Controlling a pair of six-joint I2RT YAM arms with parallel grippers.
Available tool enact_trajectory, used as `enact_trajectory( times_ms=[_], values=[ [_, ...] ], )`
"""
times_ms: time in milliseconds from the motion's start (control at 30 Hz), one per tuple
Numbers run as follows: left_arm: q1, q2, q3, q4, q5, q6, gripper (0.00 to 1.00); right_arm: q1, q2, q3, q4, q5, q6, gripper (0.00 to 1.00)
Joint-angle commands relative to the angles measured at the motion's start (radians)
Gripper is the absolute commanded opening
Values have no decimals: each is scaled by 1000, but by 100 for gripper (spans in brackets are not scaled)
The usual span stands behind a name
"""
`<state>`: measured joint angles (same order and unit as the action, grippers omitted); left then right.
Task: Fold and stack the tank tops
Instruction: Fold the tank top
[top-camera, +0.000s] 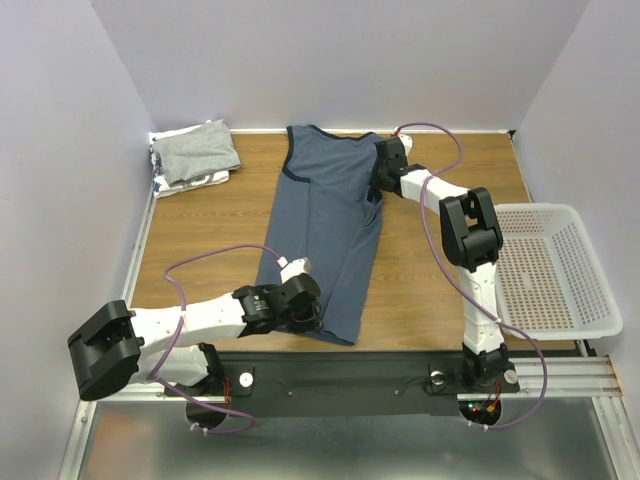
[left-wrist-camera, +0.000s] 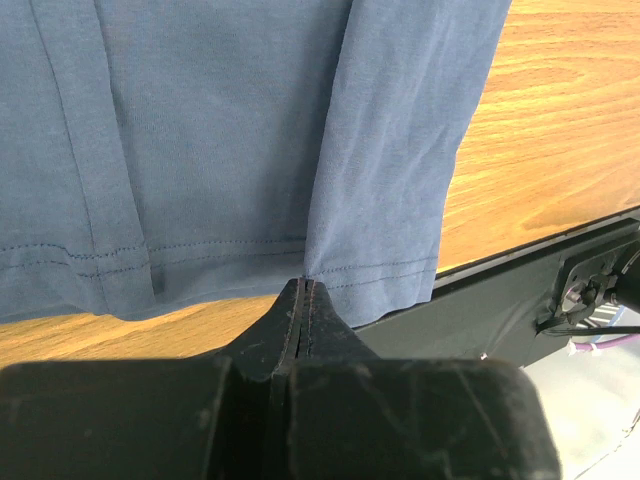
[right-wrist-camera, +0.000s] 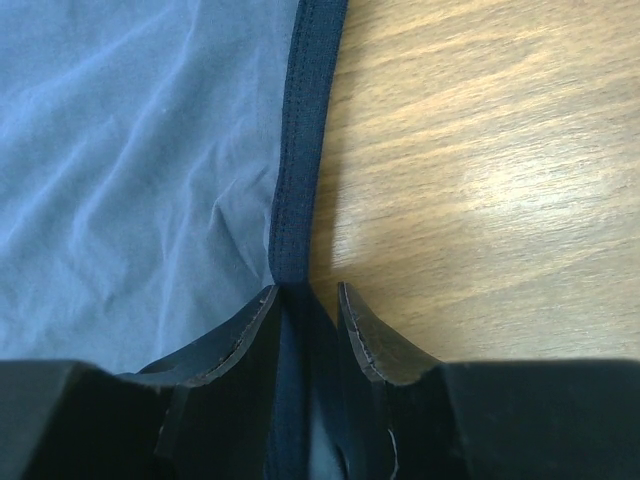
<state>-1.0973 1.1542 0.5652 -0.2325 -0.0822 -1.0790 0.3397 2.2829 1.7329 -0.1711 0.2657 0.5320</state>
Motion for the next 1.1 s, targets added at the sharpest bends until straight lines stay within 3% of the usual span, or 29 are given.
enact_trajectory(
  times_ms=[0, 100, 400, 767, 867, 1000, 1067],
  values=[
    [4, -25, -10, -16, -7, 2, 0, -7, 10, 51, 25, 10, 11, 35],
    [5, -25, -11, -18, -7, 2, 0, -8, 24, 63, 25, 18, 10, 34],
    [4, -27, -11, -24, -8, 2, 0, -14, 47, 99, 25, 47, 3, 10],
    [4, -30, -33, -25, 13, -10, 0, -54, 23, 139, 24, 60, -44, 11],
    [4, -30, -37, -24, 15, -10, 0, -65, 26, 140, 22, 37, -46, 18],
    [4, -25, -31, -21, 19, -6, 0, -68, -6, 106, 22, -6, -41, 41],
    [4, -21, -27, -11, 21, -2, 0, -67, -48, 73, 21, -26, -44, 45]
  ],
)
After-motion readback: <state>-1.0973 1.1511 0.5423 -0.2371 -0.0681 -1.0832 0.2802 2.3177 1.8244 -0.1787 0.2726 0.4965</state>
